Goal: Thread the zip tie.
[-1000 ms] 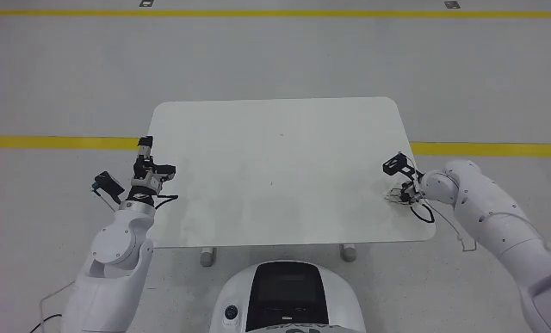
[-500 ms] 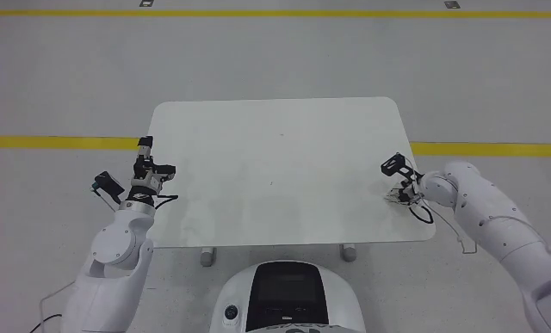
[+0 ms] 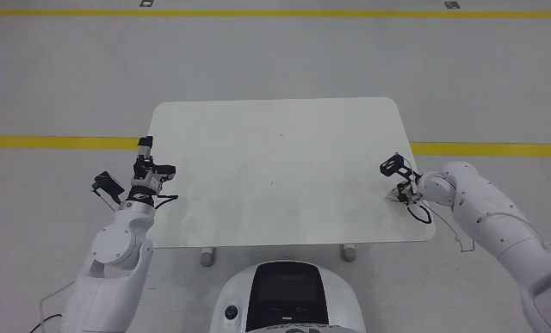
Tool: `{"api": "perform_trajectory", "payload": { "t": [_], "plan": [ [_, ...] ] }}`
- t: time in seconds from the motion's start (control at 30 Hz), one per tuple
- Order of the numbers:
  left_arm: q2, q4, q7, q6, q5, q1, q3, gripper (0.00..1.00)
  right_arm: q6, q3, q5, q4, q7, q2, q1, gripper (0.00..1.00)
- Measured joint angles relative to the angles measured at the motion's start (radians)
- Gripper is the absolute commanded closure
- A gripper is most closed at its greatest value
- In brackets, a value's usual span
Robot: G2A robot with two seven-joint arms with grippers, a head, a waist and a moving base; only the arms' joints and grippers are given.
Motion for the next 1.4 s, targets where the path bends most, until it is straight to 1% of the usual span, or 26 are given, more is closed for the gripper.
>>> {"api": "perform_trajectory", "payload": {
  "t": [0.07, 0.27, 0.4, 0.53, 0.7, 0.9, 1.0, 1.2, 1.3, 1.4],
  "plan": [
    [0.0, 0.0, 0.0, 0.0, 0.0, 0.0, 0.0, 0.0, 0.0, -0.006, 0.003, 0.005, -0.001, -0.001, 0.005, 1.0],
    [0.0, 0.0, 0.0, 0.0, 0.0, 0.0, 0.0, 0.0, 0.0, -0.016, 0.009, 0.014, -0.003, 0.002, 0.015, 1.0],
    [0.0, 0.0, 0.0, 0.0, 0.0, 0.0, 0.0, 0.0, 0.0, -0.01, 0.008, 0.004, -0.005, 0.01, 0.014, 1.0],
    [0.0, 0.0, 0.0, 0.0, 0.0, 0.0, 0.0, 0.0, 0.0, 0.011, 0.003, -0.025, -0.009, 0.028, 0.0, 1.0],
    [0.0, 0.0, 0.0, 0.0, 0.0, 0.0, 0.0, 0.0, 0.0, 0.055, -0.004, -0.074, -0.013, 0.056, -0.03, 1.0],
    [0.0, 0.0, 0.0, 0.0, 0.0, 0.0, 0.0, 0.0, 0.0, 0.135, 0.0, -0.156, -0.044, 0.099, -0.095, 1.0],
    [0.0, 0.0, 0.0, 0.0, 0.0, 0.0, 0.0, 0.0, 0.0, 0.184, 0.004, -0.201, -0.07, 0.123, -0.139, 1.0],
    [0.0, 0.0, 0.0, 0.0, 0.0, 0.0, 0.0, 0.0, 0.0, 0.309, 0.036, -0.296, -0.125, 0.173, -0.249, 1.0],
    [0.0, 0.0, 0.0, 0.0, 0.0, 0.0, 0.0, 0.0, 0.0, 0.379, 0.082, -0.337, -0.161, 0.197, -0.31, 1.0],
    [0.0, 0.0, 0.0, 0.0, 0.0, 0.0, 0.0, 0.0, 0.0, 0.451, 0.179, -0.359, -0.2, 0.22, -0.378, 1.0]
  ]
}}
